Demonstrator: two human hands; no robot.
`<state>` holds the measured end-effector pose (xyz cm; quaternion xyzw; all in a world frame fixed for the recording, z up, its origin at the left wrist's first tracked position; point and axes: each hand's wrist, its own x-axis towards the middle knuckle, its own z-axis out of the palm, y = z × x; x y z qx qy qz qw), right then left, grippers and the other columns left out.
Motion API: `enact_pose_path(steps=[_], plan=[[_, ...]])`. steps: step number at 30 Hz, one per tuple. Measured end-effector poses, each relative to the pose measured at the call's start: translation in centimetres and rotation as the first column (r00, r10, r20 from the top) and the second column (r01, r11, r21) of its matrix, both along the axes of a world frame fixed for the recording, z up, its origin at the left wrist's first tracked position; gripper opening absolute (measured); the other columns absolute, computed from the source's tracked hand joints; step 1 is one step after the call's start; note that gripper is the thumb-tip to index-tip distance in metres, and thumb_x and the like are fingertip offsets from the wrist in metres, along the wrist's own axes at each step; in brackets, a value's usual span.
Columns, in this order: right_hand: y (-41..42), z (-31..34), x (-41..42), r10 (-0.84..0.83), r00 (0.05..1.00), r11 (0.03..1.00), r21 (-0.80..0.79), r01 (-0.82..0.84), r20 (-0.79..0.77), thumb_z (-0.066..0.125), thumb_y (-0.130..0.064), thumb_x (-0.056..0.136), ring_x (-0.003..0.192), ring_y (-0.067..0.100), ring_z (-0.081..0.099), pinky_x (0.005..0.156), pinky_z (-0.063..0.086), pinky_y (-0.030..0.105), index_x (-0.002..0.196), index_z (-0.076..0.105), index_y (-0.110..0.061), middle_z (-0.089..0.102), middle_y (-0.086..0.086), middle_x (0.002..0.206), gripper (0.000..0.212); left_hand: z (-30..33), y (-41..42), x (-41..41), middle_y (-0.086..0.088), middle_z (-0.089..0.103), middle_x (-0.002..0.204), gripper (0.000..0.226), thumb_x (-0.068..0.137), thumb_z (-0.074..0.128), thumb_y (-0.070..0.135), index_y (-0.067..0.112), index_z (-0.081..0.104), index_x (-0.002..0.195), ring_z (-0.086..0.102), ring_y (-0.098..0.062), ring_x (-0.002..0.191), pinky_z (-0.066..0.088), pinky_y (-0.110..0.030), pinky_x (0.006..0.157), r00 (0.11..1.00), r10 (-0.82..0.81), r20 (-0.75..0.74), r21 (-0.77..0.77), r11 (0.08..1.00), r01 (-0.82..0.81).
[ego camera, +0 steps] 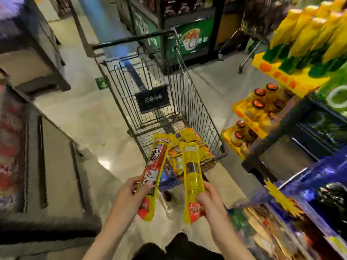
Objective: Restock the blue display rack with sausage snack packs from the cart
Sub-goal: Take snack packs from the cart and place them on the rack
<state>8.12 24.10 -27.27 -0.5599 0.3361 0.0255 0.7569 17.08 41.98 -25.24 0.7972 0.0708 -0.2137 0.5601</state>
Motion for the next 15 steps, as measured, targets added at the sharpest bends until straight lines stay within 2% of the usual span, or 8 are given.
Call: enact_pose_path(steps=[2,4,6,8,11,14,15], plan=[[-0.5,-0.4,2.9,0.019,1.000,1.000,-0.013,-0.019,-0.013,0.055,-0.018,0.069,0.060,0.001,0.061,0.051,0.046,0.016,0.110,0.056,-0.019,0.065,0.008,0.095,0.041,0.0,-0.3,3.8,0.005,0.064,0.087,0.013,0.086,0.067,0.029,0.030,0.055,0.091,0.064,-0.005,0.066,0.048,-0.016,0.057,1.000,-0.010,0.008,0.013,1.000,0.010],[-1.0,-1.5,5.1,-0.007,0.999,1.000,-0.004,0.007,-0.041,0.056,-0.016,0.076,0.063,0.003,0.063,0.053,0.047,0.017,0.112,0.057,-0.017,0.065,0.008,0.095,0.036,-0.6,-0.8,7.0,0.005,0.061,0.082,0.018,0.082,0.071,0.030,0.024,0.057,0.092,0.061,-0.006,0.056,0.046,-0.015,0.050,1.000,-0.012,0.003,0.025,1.000,0.012],[-1.3,-2.6,6.9,-0.053,0.993,0.999,-0.003,0.053,-0.109,0.055,-0.011,0.086,0.066,0.009,0.061,0.055,0.048,0.019,0.110,0.057,-0.013,0.064,0.006,0.088,0.025,-1.4,-1.4,9.9,0.004,0.060,0.080,0.019,0.086,0.067,0.025,0.016,0.058,0.099,0.057,-0.011,0.061,0.045,-0.021,0.054,0.999,-0.050,-0.018,0.072,0.996,0.051],[-1.5,-3.4,8.7,-0.097,0.981,0.995,0.014,0.101,-0.167,0.049,-0.002,0.091,0.063,0.010,0.060,0.051,0.046,0.016,0.105,0.057,-0.012,0.062,0.004,0.083,0.019,-2.2,-2.1,13.0,0.000,0.063,0.084,0.018,0.088,0.063,0.025,0.014,0.058,0.102,0.058,-0.010,0.066,0.043,-0.023,0.055,0.995,-0.099,-0.031,0.101,0.990,0.102],[-0.9,-5.0,11.8,-0.189,0.955,0.980,0.016,0.198,-0.228,0.054,-0.005,0.087,0.058,0.009,0.060,0.047,0.044,0.015,0.102,0.058,-0.011,0.063,0.005,0.081,0.017,-3.5,-3.6,18.2,0.003,0.062,0.086,0.012,0.089,0.061,0.028,0.021,0.055,0.097,0.058,-0.004,0.064,0.042,-0.016,0.050,0.971,-0.230,-0.069,0.126,0.963,0.237],[-0.3,-6.4,15.9,-0.300,0.910,0.952,-0.024,0.306,-0.285,0.057,-0.022,0.070,0.076,0.016,0.062,0.057,0.045,0.021,0.110,0.057,-0.012,0.065,0.009,0.096,0.041,-5.4,-5.7,24.3,0.010,0.057,0.077,0.009,0.090,0.060,0.024,0.025,0.053,0.086,0.058,-0.002,0.055,0.044,-0.019,0.053,0.914,-0.390,-0.107,0.141,0.904,0.403],[-0.1,-7.0,17.4,-0.339,0.890,0.938,-0.038,0.345,-0.304,0.057,-0.021,0.074,0.081,0.018,0.062,0.060,0.045,0.022,0.116,0.055,-0.013,0.064,0.010,0.102,0.043,-5.9,-6.5,26.5,0.011,0.056,0.075,0.010,0.090,0.060,0.023,0.025,0.053,0.084,0.059,0.000,0.052,0.044,-0.020,0.055,0.890,-0.443,-0.113,0.154,0.877,0.456]])
